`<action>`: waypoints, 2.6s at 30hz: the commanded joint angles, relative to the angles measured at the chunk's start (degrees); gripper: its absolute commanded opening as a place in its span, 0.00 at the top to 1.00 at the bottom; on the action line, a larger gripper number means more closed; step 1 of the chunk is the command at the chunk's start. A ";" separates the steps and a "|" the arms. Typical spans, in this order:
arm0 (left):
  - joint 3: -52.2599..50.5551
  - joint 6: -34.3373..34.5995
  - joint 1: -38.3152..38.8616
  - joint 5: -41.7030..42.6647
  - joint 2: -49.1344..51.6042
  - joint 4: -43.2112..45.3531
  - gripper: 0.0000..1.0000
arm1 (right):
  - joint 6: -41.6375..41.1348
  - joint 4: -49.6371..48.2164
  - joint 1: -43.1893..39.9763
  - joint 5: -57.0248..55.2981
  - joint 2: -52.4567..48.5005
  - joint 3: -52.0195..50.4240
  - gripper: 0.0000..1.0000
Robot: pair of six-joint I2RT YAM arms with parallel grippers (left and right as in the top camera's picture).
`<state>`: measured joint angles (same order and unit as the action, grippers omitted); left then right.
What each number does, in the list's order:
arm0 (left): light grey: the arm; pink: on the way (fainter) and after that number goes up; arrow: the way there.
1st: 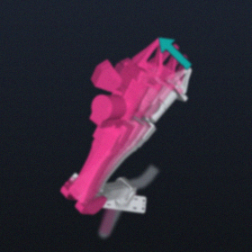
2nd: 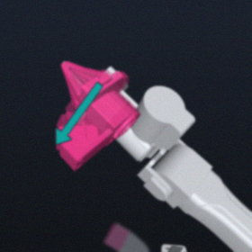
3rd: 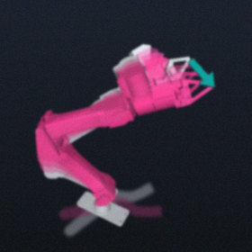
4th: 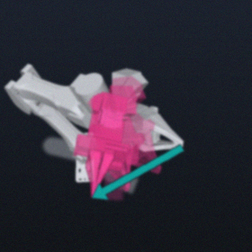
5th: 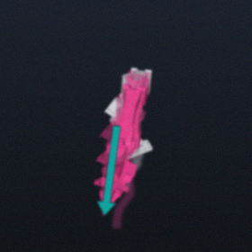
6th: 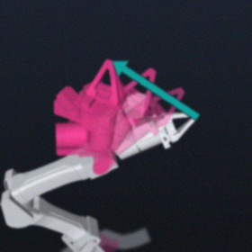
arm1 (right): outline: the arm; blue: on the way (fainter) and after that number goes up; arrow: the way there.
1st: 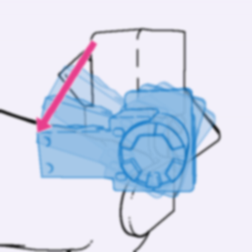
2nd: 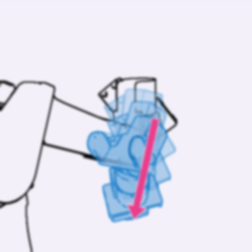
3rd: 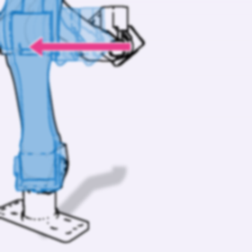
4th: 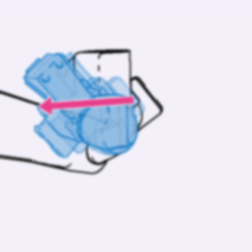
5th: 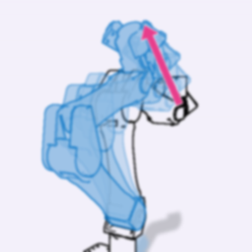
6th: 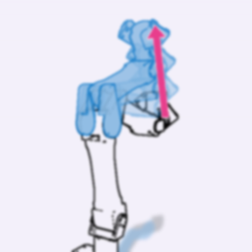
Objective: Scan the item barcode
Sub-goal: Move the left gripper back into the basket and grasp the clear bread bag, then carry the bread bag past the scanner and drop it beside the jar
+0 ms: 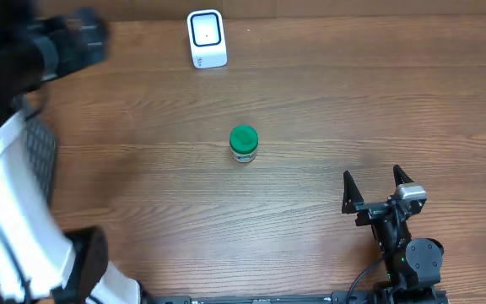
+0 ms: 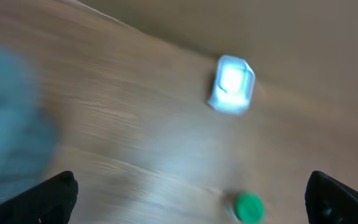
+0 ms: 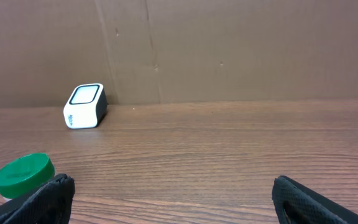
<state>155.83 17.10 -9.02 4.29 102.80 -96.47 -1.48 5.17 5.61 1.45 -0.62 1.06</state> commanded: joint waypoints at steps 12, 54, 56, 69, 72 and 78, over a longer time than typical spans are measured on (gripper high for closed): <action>-33.18 8.52 -40.92 0.92 -11.47 1.31 0.03 | 0.04 -0.35 -0.26 -0.33 0.46 -0.59 0.00; -90.31 6.23 -46.90 -9.27 5.25 51.17 0.20 | 0.02 -0.35 -0.26 -0.33 0.46 -0.59 0.00; -90.31 6.23 -46.40 -9.46 5.35 51.32 0.33 | 0.02 -0.35 -0.26 -0.33 0.46 -0.59 0.00; -81.74 6.27 -45.92 -10.47 5.27 42.75 0.92 | 0.02 -0.35 -0.26 -0.33 0.46 -0.59 0.00; -74.23 7.48 -45.92 -10.23 4.96 36.50 0.96 | 0.02 -0.35 -0.26 -0.33 0.46 -0.59 0.00; -56.28 8.26 -45.86 -3.65 2.91 25.40 0.96 | 0.02 -0.35 -0.26 -0.33 0.46 -0.59 0.00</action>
<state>90.00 24.10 -55.09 -3.62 107.74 -67.64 -1.48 5.13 5.61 1.45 -0.62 1.06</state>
